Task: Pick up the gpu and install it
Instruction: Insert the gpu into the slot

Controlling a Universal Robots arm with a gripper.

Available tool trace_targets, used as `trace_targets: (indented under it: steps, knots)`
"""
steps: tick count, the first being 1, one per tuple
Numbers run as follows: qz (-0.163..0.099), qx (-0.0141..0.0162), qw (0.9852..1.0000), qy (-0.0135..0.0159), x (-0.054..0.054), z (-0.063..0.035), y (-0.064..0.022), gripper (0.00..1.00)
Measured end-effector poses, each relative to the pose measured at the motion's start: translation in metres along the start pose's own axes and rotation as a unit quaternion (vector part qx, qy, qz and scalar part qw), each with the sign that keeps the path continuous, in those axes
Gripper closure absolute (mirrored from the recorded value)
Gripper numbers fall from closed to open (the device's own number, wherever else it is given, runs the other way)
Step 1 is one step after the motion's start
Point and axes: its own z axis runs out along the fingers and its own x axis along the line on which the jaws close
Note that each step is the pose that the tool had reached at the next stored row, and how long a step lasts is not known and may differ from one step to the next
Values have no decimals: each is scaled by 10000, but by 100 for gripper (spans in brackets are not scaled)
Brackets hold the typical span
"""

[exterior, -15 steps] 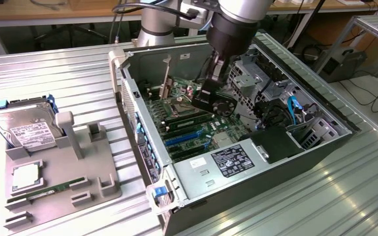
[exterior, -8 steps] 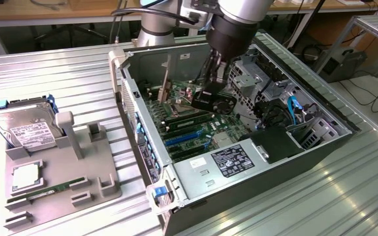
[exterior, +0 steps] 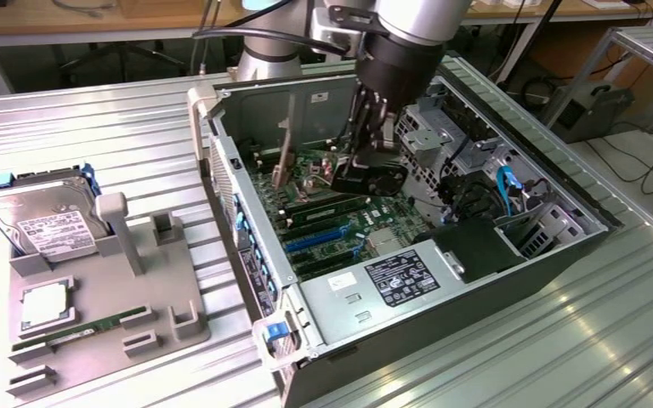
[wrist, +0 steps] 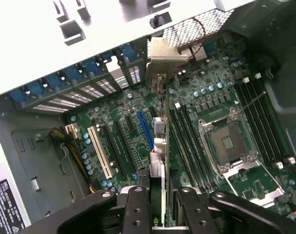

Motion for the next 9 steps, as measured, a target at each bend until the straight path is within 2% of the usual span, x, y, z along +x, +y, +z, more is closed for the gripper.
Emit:
trace_targets:
  steps: [4, 9]
  knots:
    - [-350, 6, 9994, 36, 0, 27, -3, 74]
    - [-815, 14, 9966, 83, -1, 65, -7, 74]
